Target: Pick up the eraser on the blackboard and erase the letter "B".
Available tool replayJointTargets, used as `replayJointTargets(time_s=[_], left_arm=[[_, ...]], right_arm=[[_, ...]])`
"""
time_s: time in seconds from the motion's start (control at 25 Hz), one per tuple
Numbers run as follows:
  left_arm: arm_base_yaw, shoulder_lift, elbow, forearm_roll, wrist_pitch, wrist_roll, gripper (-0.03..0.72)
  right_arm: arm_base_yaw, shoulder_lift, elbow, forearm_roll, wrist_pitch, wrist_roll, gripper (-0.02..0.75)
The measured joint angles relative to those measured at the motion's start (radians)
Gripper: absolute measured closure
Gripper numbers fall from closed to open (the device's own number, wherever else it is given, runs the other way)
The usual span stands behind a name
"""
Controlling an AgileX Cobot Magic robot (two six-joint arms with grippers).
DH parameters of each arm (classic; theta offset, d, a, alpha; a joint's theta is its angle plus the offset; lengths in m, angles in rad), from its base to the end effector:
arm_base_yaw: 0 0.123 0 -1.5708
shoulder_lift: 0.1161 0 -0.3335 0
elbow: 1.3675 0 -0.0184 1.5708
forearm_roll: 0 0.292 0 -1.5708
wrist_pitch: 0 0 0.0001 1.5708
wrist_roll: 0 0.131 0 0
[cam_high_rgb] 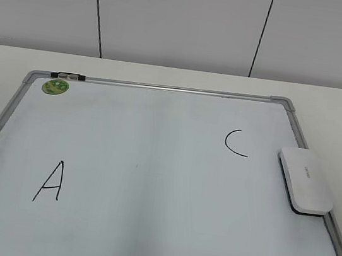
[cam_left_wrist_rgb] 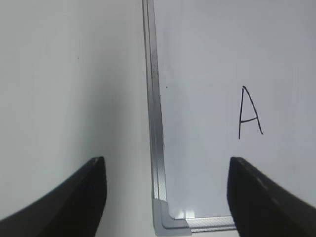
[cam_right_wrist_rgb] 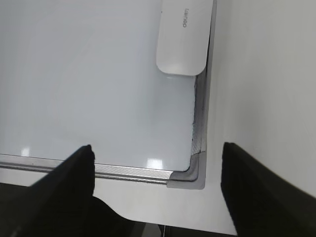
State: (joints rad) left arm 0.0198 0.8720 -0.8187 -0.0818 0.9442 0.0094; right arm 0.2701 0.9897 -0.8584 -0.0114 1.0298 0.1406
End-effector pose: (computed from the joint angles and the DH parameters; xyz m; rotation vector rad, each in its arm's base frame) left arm 0.1881 -0.0050 0.3266 -0.0442 2.4785 -0.0901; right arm 0.1982 0.0536 0.3114 -0.1760 2.6444 0.1225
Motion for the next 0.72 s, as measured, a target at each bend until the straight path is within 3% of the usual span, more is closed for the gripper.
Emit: replayJointTargets(time_s=[0.44,0.72], left_arm=[[-0.002,-0.363,0.257,0.053,0.050,0.000,0.118],[-0.029,-0.409,0.275,0.101,0.078,0.000,0.120]], right_arm=[[0.000,-0.310,0.240,-0.019,0.008,0.000,0.148],[0.000,-0.386,0.280,-0.114,0.100,0.002,0.148]])
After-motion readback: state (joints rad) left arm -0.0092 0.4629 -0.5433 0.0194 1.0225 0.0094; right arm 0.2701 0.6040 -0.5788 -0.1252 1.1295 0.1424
